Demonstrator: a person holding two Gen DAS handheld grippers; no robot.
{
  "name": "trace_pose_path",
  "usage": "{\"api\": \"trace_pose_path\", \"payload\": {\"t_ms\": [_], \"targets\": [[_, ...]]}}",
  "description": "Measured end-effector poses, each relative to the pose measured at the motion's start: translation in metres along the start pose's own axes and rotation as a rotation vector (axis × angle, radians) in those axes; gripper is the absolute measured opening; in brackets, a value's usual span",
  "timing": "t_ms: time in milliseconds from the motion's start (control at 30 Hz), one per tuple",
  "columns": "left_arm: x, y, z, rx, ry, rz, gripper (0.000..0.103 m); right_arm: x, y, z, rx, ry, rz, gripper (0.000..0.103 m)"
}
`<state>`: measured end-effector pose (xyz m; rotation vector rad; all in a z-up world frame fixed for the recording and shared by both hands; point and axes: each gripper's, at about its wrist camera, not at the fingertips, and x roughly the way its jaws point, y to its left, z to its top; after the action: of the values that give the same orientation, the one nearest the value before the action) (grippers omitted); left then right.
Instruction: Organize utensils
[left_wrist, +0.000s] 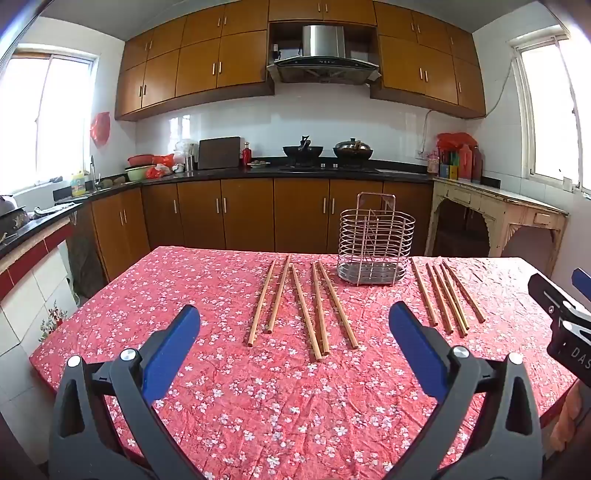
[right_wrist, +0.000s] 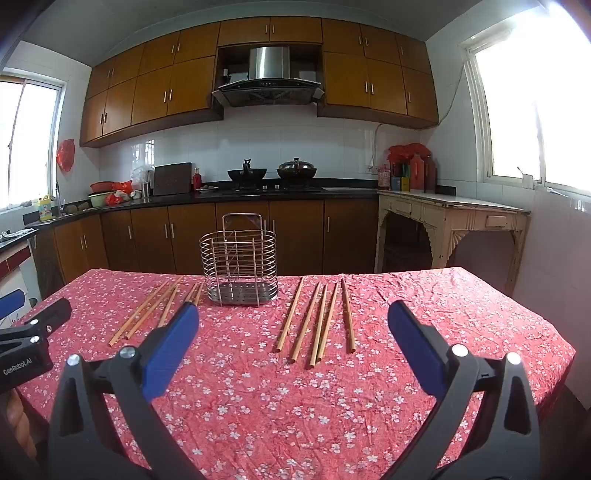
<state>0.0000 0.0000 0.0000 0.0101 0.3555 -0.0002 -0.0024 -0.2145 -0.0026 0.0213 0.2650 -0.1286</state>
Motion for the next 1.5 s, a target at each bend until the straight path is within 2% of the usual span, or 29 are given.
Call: {"api": "trace_pose_path", "payload": {"t_ms": [1500], "targets": [[-0.002,0.0014,0.0036,0.003,-0.01,-0.005,0.101,0.0004,-0.0004,0.0,0.006,0.001,0.001,0.099]]}}
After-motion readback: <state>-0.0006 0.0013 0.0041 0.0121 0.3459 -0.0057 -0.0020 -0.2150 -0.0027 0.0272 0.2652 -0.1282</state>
